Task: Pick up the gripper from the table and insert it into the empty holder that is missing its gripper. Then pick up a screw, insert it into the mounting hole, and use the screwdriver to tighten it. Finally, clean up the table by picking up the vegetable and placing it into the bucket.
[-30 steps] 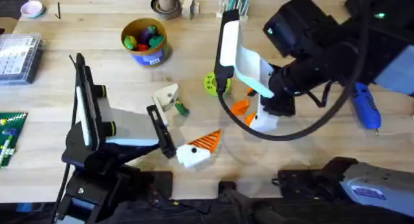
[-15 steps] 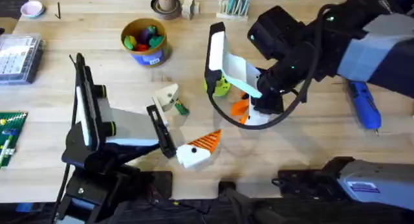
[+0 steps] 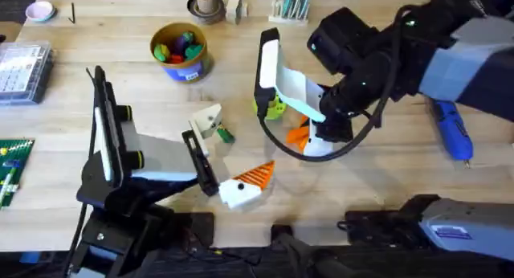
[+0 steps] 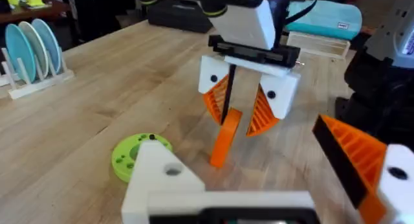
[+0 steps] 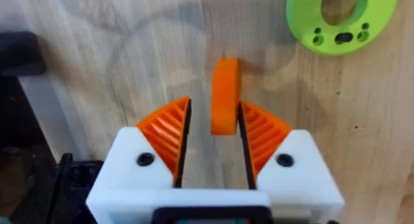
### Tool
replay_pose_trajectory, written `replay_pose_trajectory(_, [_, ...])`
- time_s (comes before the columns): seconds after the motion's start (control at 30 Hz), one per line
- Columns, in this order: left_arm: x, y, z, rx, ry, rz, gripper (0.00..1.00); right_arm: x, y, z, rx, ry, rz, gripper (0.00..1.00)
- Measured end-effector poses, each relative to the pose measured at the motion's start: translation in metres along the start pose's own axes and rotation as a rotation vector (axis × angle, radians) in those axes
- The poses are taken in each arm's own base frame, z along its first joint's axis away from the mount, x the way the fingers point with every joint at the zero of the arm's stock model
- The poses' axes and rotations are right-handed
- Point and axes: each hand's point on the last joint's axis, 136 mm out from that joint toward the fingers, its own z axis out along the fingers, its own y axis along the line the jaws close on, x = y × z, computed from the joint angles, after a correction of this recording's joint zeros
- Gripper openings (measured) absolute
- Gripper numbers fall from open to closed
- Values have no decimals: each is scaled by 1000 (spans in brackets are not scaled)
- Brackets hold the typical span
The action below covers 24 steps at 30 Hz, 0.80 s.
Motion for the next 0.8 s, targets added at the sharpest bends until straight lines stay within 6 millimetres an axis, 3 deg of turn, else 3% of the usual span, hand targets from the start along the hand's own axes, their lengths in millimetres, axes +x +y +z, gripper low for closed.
replay_pose_trajectory(0.2, [0, 0, 0, 0, 0, 0, 993, 2, 2, 0, -7, 7, -13, 537])
replay_pose_trajectory(0.8, [0, 0, 0, 0, 0, 0, 993, 0, -1, 2, -3, 2, -22, 547])
